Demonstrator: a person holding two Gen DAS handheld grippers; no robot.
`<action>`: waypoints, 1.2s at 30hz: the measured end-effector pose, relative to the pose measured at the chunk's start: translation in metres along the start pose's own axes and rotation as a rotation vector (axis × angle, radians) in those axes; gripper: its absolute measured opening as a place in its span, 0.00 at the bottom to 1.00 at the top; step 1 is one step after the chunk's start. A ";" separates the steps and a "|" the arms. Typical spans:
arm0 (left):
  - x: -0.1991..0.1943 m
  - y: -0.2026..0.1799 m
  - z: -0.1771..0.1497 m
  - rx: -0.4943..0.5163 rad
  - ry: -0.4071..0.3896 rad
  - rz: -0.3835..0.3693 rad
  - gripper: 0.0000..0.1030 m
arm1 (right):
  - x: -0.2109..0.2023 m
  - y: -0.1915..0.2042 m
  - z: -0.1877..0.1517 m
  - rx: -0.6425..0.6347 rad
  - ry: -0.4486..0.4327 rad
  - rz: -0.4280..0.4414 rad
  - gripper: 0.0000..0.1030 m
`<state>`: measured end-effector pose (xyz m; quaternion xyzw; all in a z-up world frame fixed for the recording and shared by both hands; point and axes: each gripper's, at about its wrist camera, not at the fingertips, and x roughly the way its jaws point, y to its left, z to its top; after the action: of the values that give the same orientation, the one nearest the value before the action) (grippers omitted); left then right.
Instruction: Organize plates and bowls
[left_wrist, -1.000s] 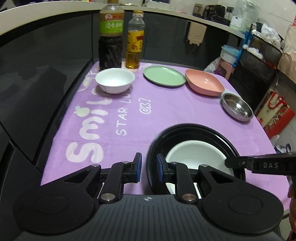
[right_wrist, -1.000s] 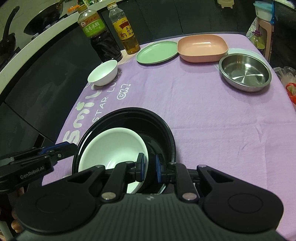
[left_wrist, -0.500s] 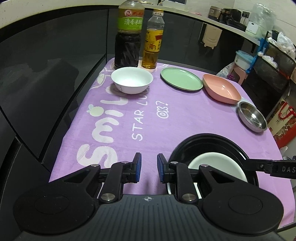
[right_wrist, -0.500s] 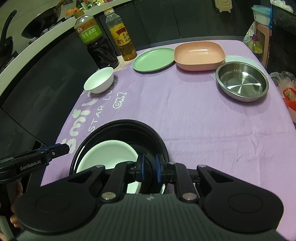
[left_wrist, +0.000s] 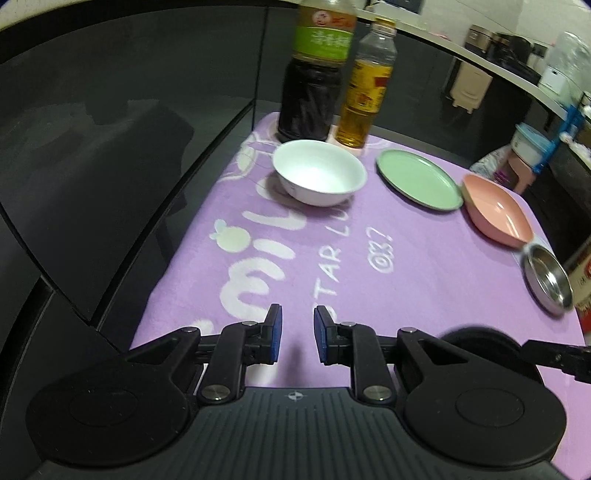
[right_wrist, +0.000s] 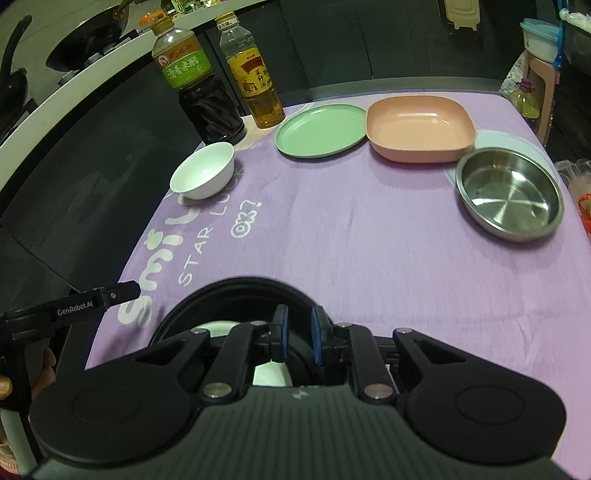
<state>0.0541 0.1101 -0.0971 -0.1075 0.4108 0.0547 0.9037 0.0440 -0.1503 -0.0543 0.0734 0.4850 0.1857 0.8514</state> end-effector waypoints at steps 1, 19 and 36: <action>0.003 0.002 0.004 -0.009 0.002 0.007 0.17 | 0.002 0.000 0.004 0.001 0.004 0.001 0.15; 0.042 0.026 0.074 -0.069 -0.002 0.057 0.21 | 0.034 0.027 0.082 -0.053 0.036 0.013 0.26; 0.098 0.039 0.114 -0.163 0.029 0.012 0.21 | 0.113 0.053 0.144 0.043 0.039 0.081 0.35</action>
<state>0.1943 0.1768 -0.1038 -0.1789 0.4187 0.0919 0.8856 0.2060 -0.0496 -0.0535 0.1077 0.5019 0.2109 0.8319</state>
